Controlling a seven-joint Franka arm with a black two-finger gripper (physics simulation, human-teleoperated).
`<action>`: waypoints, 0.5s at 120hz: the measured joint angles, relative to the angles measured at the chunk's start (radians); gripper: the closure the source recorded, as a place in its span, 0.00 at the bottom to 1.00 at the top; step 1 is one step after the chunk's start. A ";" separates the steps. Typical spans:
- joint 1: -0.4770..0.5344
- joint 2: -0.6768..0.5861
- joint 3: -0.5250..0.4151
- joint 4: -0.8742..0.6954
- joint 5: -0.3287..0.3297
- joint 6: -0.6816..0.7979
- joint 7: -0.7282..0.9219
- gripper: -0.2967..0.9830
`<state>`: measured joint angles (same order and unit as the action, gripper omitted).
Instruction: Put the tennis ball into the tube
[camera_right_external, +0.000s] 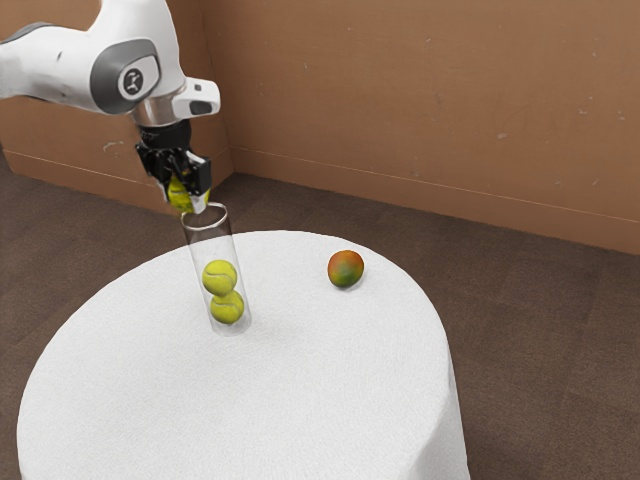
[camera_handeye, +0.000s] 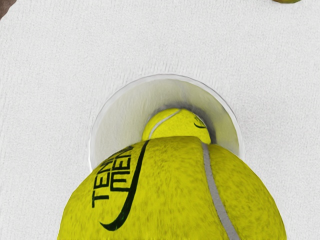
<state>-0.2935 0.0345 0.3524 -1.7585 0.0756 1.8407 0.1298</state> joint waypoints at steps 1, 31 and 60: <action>0.002 0.005 -0.001 0.005 0.000 0.000 0.000 0.57; 0.017 0.077 -0.007 0.067 -0.002 -0.005 -0.002 0.57; 0.024 0.102 -0.010 0.086 -0.011 -0.007 0.000 0.54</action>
<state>-0.2698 0.1368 0.3422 -1.6728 0.0646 1.8336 0.1295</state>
